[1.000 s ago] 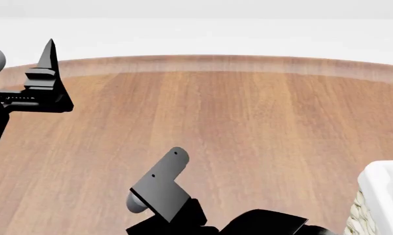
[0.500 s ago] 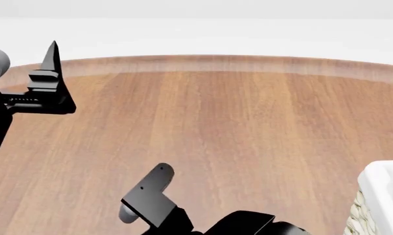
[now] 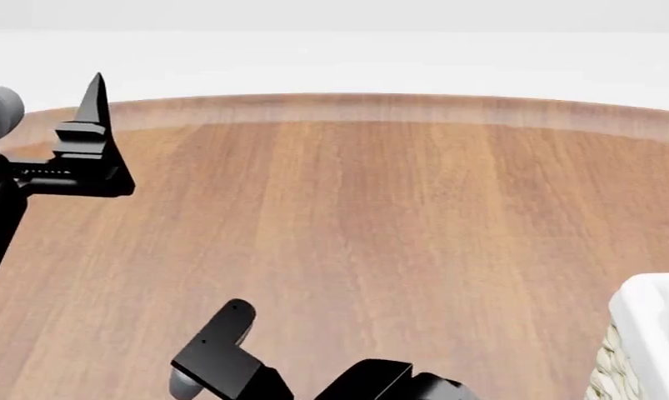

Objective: Pick the milk and place it in the basket.

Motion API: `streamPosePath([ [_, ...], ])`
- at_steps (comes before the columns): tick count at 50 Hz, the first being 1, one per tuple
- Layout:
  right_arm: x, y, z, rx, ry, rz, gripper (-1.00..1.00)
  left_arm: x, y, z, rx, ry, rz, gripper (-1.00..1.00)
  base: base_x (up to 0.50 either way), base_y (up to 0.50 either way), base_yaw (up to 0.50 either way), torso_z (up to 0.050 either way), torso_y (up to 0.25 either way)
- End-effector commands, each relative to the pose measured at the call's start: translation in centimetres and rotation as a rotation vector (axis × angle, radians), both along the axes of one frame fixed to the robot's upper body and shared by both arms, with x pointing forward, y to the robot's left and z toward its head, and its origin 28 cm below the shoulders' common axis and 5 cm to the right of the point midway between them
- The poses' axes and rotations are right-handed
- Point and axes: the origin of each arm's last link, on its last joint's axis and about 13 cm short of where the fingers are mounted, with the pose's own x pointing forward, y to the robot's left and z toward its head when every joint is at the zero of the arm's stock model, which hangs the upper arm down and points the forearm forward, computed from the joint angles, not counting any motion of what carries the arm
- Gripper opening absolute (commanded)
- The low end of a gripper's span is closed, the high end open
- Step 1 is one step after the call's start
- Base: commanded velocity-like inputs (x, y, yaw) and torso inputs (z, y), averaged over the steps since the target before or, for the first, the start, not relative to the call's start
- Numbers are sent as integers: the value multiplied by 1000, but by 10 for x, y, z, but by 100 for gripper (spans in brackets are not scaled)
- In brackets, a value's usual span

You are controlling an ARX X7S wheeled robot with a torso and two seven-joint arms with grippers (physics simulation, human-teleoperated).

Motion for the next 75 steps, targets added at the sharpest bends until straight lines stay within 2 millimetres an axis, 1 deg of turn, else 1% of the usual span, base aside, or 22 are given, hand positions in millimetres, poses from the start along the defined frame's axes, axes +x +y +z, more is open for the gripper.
streamPosePath([
  [1,-1,9,-11,-12,40,50,100,0,-1,0,-2,1,-5,100,0,0,0,0,0],
  [9,-2,14,-21,-18,70,75,100,0,-1,0,-6,3,-6,100,0,0,0,0,0],
  [14,-2,17,-33,-39,100,84,100,0,-1,-1,-6,3,-8,100,0,0,0,0,0],
  [24,0,14,-43,-59,127,80,100,2,0,-4,-6,8,-5,100,0,0,0,0,0],
  [31,0,13,-55,-74,154,83,100,2,-1,-7,-2,15,-8,100,0,0,0,0,0],
  [39,0,10,-60,-61,160,69,100,1,-2,-10,-2,19,-13,100,0,0,0,0,0],
  [40,0,9,-62,-63,156,59,-100,1,-2,-10,-2,19,-13,100,0,0,0,0,0],
  [53,5,9,-66,-66,119,5,-100,2,-1,-13,-2,25,-9,100,0,0,0,-1,0],
  [59,8,7,-58,-55,67,-49,-100,2,0,-11,-4,22,-7,100,0,1,1,0,0],
  [63,12,-1,-37,-14,-17,-160,-100,3,1,-12,-3,24,-4,100,0,0,0,0,0],
  [64,14,-7,-27,5,-42,-219,-100,4,1,-12,-4,24,-2,100,0,0,0,0,0],
  [68,17,-17,-8,29,-92,-326,-100,5,2,-10,-9,24,0,100,0,0,0,0,0],
  [69,18,-24,8,46,-133,-392,-100,5,2,-10,-9,24,1,100,0,0,0,0,0],
  [72,17,-32,22,69,-161,-455,-100,5,2,-10,-7,22,2,100,0,0,0,0,0],
  [75,13,-43,43,94,-177,-528,-100,5,2,-9,-6,22,5,100,0,0,0,0,0],
])
